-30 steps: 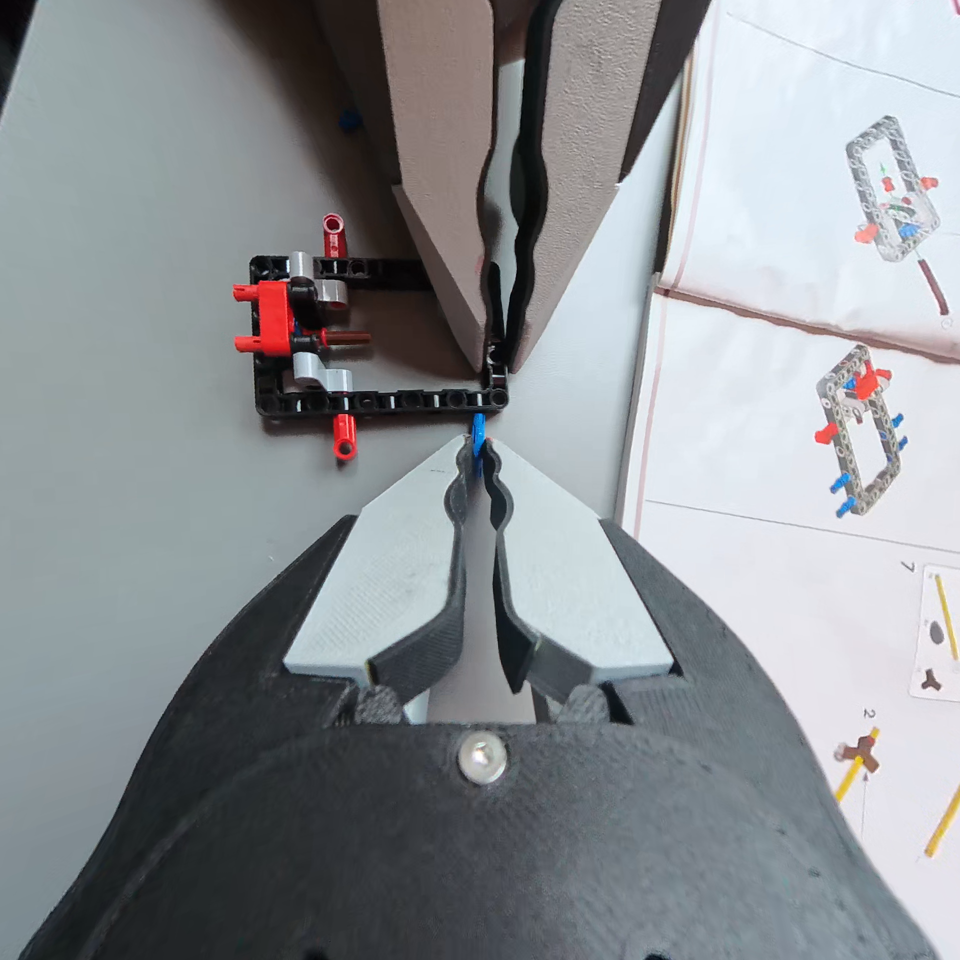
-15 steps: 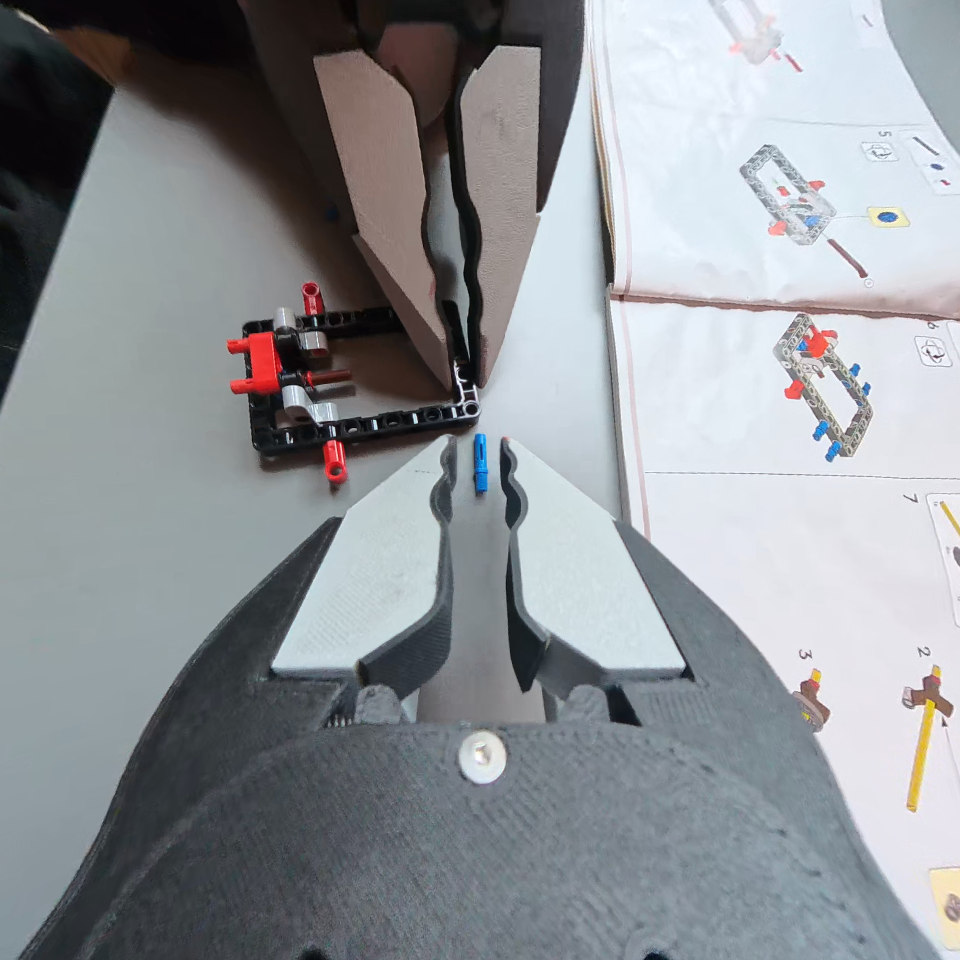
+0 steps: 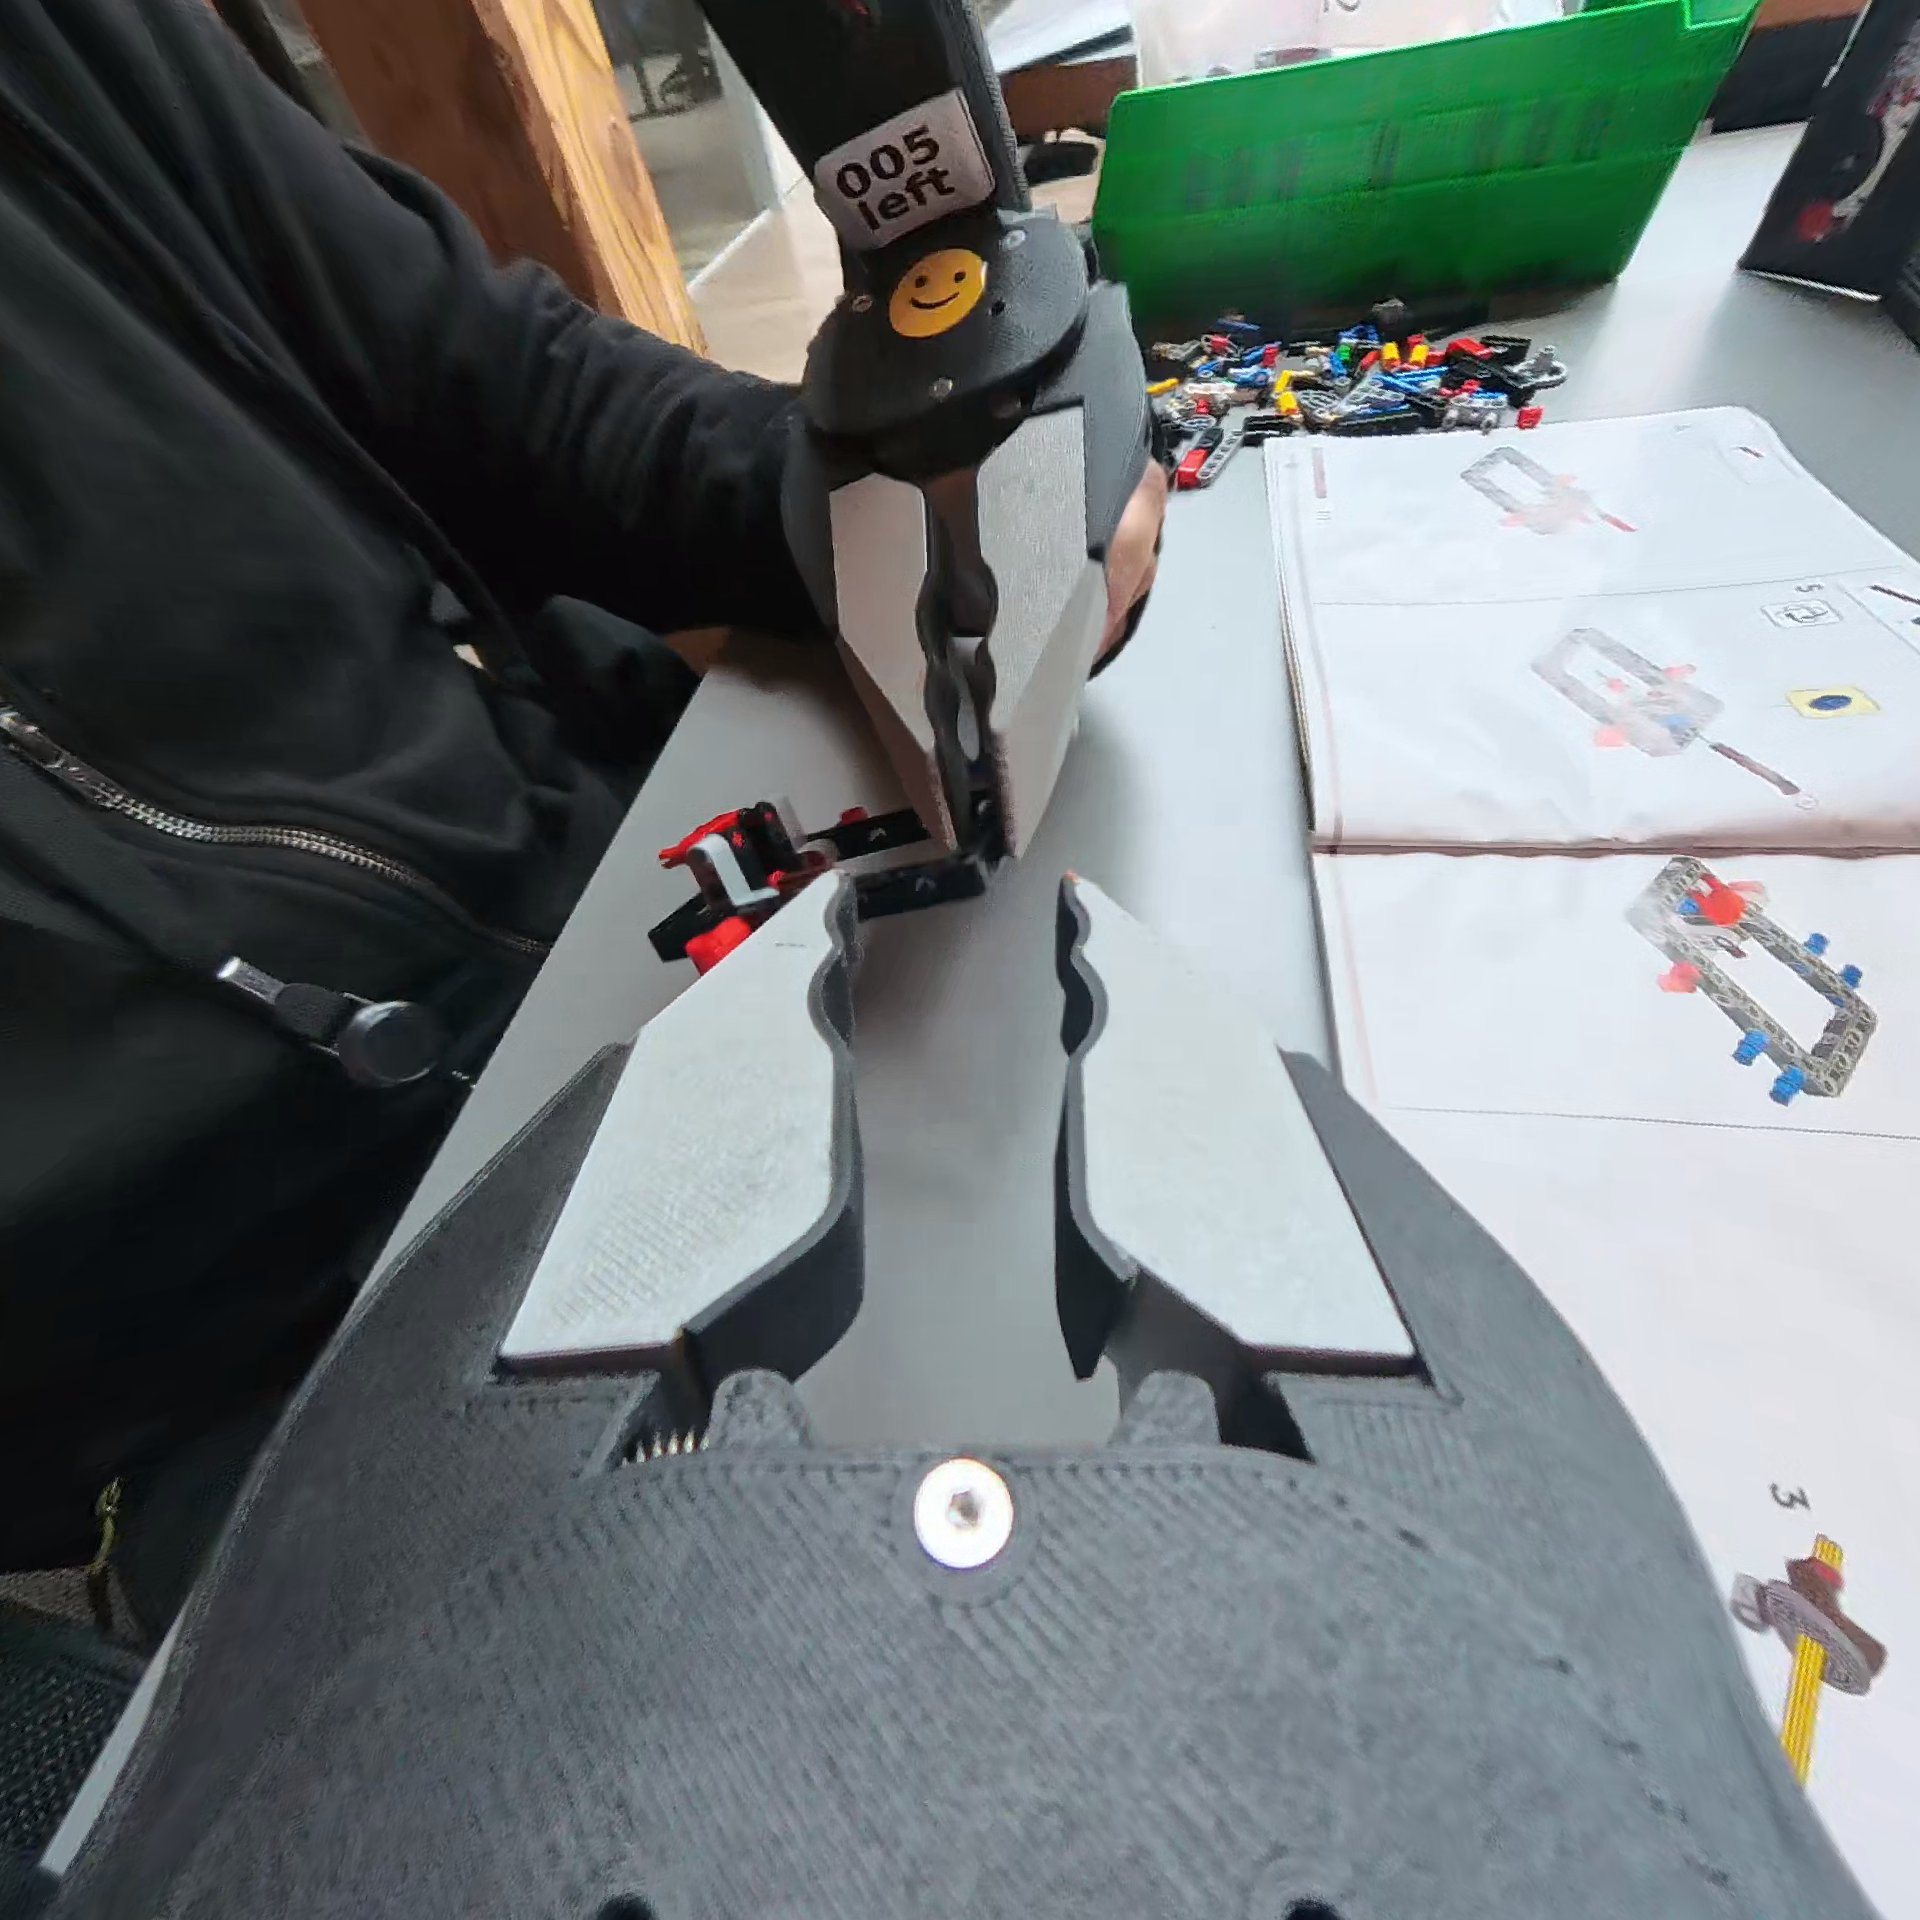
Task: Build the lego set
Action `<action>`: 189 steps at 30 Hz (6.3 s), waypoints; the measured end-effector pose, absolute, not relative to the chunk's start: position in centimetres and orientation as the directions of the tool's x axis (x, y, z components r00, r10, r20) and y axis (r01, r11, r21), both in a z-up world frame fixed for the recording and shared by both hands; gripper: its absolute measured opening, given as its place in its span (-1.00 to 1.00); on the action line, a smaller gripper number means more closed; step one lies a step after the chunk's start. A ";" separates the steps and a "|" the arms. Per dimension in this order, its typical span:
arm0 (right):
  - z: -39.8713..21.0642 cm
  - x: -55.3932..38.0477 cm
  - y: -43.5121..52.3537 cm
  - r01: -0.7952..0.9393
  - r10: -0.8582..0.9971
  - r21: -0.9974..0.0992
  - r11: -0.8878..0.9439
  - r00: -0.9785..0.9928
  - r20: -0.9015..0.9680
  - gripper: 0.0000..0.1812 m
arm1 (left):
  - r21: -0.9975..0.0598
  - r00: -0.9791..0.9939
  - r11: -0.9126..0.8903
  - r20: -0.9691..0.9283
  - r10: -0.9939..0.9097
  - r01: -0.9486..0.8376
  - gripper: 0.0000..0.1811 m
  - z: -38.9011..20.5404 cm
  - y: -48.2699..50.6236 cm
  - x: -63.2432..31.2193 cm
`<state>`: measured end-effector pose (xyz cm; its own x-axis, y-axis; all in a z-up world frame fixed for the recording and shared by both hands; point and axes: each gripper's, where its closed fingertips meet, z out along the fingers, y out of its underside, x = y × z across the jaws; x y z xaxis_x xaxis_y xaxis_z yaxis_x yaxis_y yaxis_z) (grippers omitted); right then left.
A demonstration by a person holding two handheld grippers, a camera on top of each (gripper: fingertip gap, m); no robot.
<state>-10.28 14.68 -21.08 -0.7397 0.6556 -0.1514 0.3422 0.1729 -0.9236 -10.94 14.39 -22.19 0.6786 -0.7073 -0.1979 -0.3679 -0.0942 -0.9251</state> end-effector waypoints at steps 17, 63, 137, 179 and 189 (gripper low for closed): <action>-19.9 -9.9 10.3 0.310 0.633 -0.927 0.209 -0.766 -0.114 -0.80 | -0.947 0.617 0.234 -0.321 -0.719 -0.219 -0.94 -18.3 13.3 -9.9; -23.7 -12.0 14.7 0.539 0.738 -0.837 0.088 -0.600 -0.309 -0.86 | -0.919 0.929 -0.245 -0.236 -0.286 -0.309 -0.93 -21.5 17.6 -18.2; -25.3 -11.5 17.5 0.527 0.806 -0.817 0.235 -0.575 -0.139 -0.99 | -0.858 0.652 -0.304 -0.045 -0.757 -0.413 -0.94 -21.5 15.2 -13.4; -21.6 -11.8 16.0 0.415 0.829 -0.887 0.201 -0.555 -0.072 -0.99 | -0.897 0.619 -0.261 -0.018 -0.785 -0.357 -0.94 -22.6 15.9 -11.9; -22.5 -12.3 15.6 0.432 0.833 -0.882 0.187 -0.546 -0.091 -0.99 | -0.910 0.615 -0.290 0.050 -0.787 -0.296 -0.94 -22.5 15.9 -11.9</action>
